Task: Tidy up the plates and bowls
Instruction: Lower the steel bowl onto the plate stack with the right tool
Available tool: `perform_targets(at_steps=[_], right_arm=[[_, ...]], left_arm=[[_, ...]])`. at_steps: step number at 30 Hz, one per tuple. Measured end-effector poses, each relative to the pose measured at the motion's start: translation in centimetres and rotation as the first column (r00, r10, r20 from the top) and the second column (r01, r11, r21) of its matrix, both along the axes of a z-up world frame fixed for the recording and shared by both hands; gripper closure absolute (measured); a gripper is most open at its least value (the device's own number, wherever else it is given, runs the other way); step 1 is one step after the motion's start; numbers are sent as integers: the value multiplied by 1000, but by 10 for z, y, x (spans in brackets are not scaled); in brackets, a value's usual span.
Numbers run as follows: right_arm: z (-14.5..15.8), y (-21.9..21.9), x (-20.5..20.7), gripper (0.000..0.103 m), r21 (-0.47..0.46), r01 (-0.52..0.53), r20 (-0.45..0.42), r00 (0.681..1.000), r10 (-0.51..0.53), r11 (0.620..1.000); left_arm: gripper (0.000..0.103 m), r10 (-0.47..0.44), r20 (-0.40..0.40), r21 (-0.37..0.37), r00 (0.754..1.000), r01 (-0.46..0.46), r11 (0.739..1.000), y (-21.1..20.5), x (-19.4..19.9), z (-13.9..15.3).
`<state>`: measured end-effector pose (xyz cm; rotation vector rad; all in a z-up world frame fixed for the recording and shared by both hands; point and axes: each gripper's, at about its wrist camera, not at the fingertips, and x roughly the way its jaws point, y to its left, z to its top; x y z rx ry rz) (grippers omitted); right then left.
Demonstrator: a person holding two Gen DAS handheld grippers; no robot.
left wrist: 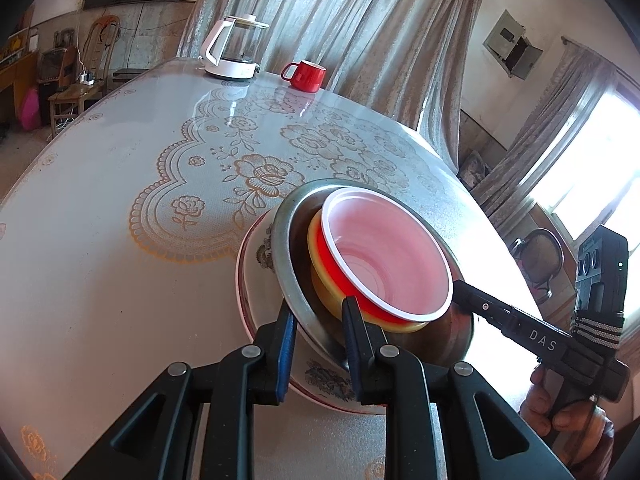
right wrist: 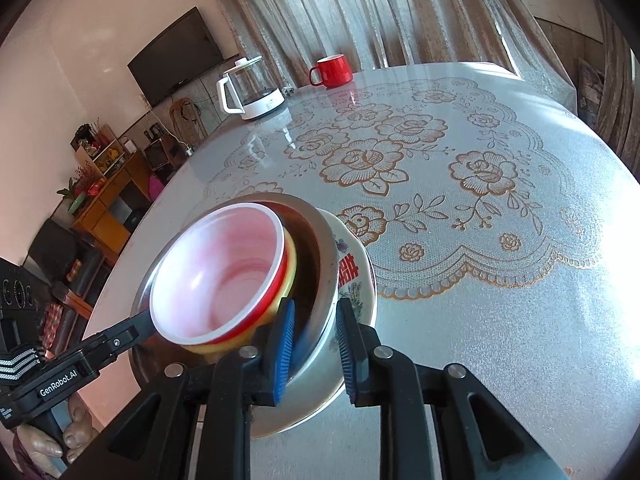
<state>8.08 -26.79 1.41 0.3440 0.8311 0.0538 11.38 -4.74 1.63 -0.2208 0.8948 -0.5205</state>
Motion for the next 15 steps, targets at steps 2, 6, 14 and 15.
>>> perform_targets(at_steps=[2, 6, 14, 15], right_arm=[[1, 4, 0, 85, -30, 4, 5, 1000, -4, 1000], [0, 5, 0, 85, -38, 6, 8, 1000, -5, 999], [-1, 4, -1, 82, -19, 6, 6, 1000, -6, 1000], [-1, 5, -1, 82, -19, 6, 6, 1000, -6, 1000]], left_arm=[[80, -1, 1, -3, 1000, 1, 1000, 1, -1, 0], [80, 3, 6, 2, 1000, -3, 1000, 0, -3, 1], [77, 18, 15, 24, 1000, -18, 1000, 0, -7, 2], [77, 19, 18, 28, 1000, -20, 999, 0, -7, 2]])
